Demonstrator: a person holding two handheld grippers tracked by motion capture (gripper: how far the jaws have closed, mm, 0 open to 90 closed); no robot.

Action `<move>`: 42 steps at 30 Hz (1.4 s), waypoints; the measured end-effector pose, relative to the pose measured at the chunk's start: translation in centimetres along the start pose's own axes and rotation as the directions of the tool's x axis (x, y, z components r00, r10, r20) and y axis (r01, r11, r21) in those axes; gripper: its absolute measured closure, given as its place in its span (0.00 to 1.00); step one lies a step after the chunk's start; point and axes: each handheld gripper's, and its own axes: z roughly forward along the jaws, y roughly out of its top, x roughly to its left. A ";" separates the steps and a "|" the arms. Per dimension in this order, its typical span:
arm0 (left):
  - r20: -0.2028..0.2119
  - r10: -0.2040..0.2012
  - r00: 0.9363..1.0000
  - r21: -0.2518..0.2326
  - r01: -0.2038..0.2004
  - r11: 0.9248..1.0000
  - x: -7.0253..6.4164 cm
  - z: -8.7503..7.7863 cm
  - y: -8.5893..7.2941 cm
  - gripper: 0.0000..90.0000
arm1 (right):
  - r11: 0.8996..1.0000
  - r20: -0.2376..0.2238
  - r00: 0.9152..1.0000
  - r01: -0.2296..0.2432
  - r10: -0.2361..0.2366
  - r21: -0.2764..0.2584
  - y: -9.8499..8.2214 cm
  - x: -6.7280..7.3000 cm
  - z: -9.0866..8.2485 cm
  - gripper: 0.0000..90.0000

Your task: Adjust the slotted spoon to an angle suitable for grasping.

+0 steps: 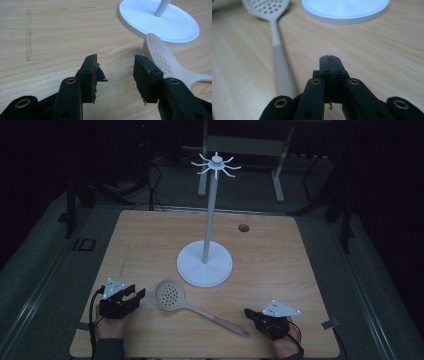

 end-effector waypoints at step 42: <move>-0.001 -0.002 1.000 0.000 0.002 1.000 0.0 0.0 0.0 0.61 | 0.983 0.041 0.991 0.120 -0.127 0.139 -0.1 1.2 2.8 1.00</move>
